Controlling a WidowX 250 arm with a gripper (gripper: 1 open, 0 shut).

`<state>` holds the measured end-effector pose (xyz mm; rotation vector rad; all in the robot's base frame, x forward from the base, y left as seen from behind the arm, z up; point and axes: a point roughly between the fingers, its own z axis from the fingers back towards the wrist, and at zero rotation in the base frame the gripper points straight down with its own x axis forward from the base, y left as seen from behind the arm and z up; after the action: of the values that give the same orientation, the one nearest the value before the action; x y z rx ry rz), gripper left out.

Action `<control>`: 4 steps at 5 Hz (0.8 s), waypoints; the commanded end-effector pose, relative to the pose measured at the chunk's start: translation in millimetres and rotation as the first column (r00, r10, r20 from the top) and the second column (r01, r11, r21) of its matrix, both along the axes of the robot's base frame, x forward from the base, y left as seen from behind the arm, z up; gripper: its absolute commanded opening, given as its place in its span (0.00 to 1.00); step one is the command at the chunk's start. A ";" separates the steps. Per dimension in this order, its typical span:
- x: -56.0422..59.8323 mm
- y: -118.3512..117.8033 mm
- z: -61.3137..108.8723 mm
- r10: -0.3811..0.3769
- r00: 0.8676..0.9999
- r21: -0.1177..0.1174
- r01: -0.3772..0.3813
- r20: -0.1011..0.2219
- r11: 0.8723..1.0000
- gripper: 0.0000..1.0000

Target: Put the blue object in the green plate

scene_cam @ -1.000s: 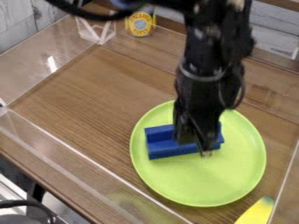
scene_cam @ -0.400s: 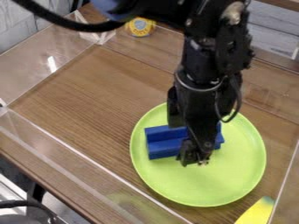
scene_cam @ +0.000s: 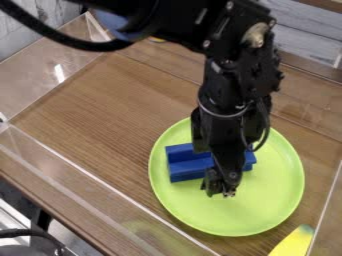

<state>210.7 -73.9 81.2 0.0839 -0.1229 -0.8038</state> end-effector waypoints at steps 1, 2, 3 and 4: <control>5.3 2.4 -4.7 0.009 1.000 -0.009 -0.009 0.023 1.000 1.00; 6.5 3.7 -12.1 0.016 1.000 -0.019 -0.015 0.027 1.000 1.00; 7.8 5.3 -18.7 0.023 0.999 -0.027 -0.023 0.029 0.999 1.00; 9.0 6.5 -23.7 0.031 0.999 -0.033 -0.030 0.031 0.999 0.00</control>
<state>214.9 -68.4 52.1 0.0646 -0.1390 -0.7804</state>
